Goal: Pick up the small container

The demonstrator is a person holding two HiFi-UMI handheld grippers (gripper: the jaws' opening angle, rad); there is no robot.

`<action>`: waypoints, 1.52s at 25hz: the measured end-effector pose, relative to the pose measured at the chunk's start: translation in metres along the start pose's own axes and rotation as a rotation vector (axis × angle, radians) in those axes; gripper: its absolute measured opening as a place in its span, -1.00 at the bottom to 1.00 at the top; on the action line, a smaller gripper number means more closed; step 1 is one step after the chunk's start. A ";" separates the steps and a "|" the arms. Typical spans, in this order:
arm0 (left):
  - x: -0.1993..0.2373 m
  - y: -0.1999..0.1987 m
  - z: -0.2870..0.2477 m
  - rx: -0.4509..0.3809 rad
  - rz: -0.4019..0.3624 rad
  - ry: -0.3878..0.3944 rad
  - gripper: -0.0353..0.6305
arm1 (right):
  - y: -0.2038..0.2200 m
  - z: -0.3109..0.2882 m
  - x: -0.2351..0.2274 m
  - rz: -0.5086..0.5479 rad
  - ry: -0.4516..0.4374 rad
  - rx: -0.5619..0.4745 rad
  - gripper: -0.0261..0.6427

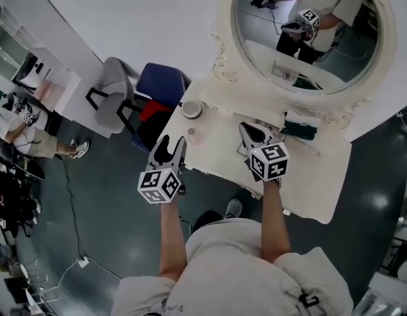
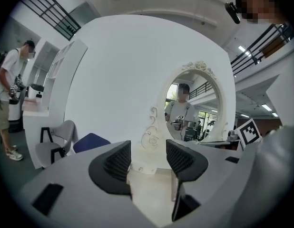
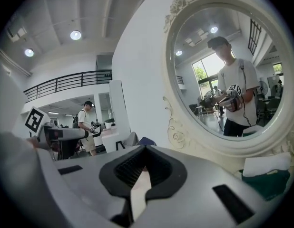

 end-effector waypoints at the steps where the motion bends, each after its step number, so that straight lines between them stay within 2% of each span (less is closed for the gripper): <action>1: 0.002 0.005 -0.002 0.010 -0.003 -0.004 -0.15 | 0.005 -0.001 -0.002 -0.010 0.001 0.012 -0.90; 4: 0.009 0.015 -0.006 0.021 -0.029 -0.002 -0.15 | 0.018 -0.006 -0.004 -0.010 -0.007 0.051 -0.90; 7: 0.017 0.030 -0.012 0.036 -0.068 0.031 -0.15 | 0.022 -0.012 -0.004 -0.003 -0.018 0.066 -0.91; 11: 0.030 0.057 -0.019 0.065 -0.063 0.035 -0.15 | 0.028 -0.015 -0.008 0.001 -0.007 0.064 -0.91; 14: 0.037 0.079 -0.033 0.096 -0.086 0.074 -0.16 | 0.031 -0.019 -0.013 -0.004 0.013 0.062 -0.90; 19: 0.047 0.093 -0.048 0.152 -0.125 0.132 -0.17 | 0.033 -0.029 -0.006 0.053 -0.028 0.130 -0.91; 22: 0.050 0.096 -0.059 0.158 -0.143 0.154 -0.17 | 0.032 -0.036 -0.010 0.001 -0.022 0.124 -0.91; 27: 0.053 0.113 -0.082 0.212 -0.174 0.232 -0.17 | 0.035 -0.045 -0.011 0.009 -0.008 0.133 -0.91; 32: 0.066 0.122 -0.096 0.223 -0.197 0.237 -0.17 | 0.041 -0.057 -0.013 -0.005 0.005 0.141 -0.91; 38: 0.080 0.152 -0.107 0.290 -0.190 0.250 -0.17 | 0.055 -0.056 -0.028 -0.070 0.051 0.172 -0.90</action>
Point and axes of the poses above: the fingertips, and each gripper's own axes: z backward along the fingers, x to its left, y out of its underside, the point moved 6 cm from there along z, backward along the fingers, and after that the axes turned 10 degrees about -x, right-handed, at the moved point
